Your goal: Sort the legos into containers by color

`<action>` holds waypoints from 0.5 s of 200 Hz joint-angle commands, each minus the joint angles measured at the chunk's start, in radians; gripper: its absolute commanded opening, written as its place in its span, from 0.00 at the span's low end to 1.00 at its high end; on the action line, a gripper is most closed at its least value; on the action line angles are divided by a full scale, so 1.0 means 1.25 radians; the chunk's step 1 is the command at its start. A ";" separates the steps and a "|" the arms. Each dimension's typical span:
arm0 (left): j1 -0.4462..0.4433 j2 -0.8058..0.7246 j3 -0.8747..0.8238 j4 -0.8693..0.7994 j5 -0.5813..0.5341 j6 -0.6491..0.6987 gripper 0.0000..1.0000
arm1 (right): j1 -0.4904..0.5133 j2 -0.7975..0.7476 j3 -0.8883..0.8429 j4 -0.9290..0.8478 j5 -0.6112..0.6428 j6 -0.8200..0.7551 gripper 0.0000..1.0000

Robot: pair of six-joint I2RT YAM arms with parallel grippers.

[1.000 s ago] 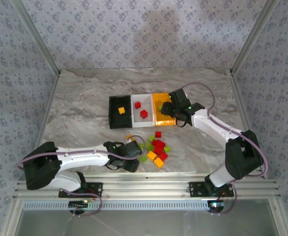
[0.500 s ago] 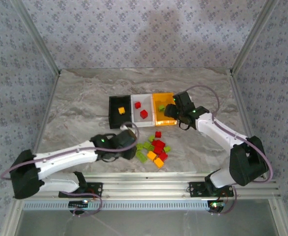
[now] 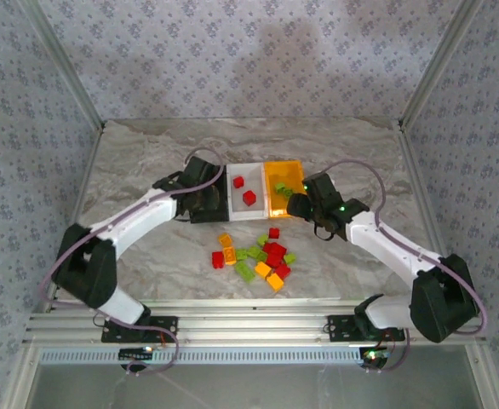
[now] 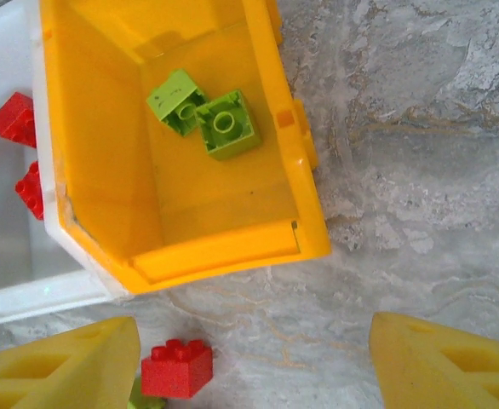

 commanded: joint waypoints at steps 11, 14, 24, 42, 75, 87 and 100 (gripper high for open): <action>0.024 0.058 0.083 0.011 0.018 0.020 0.44 | 0.022 -0.067 -0.049 -0.036 -0.016 0.008 0.73; 0.025 0.063 0.088 0.009 0.021 0.020 0.46 | 0.025 -0.072 -0.053 -0.037 -0.020 0.008 0.73; 0.028 0.073 0.100 0.008 0.026 0.021 0.52 | 0.032 -0.087 -0.068 -0.042 -0.036 0.005 0.74; 0.027 0.076 0.116 0.006 0.039 0.020 0.64 | 0.047 -0.109 -0.091 -0.052 -0.057 0.002 0.74; 0.025 0.034 0.126 -0.002 0.069 0.011 0.74 | 0.079 -0.130 -0.120 -0.055 -0.118 -0.009 0.75; 0.025 -0.004 0.115 0.003 0.097 0.001 0.75 | 0.104 -0.131 -0.126 -0.059 -0.144 -0.020 0.75; 0.023 -0.060 0.082 0.023 0.136 -0.018 0.76 | 0.140 -0.131 -0.132 -0.069 -0.167 -0.034 0.75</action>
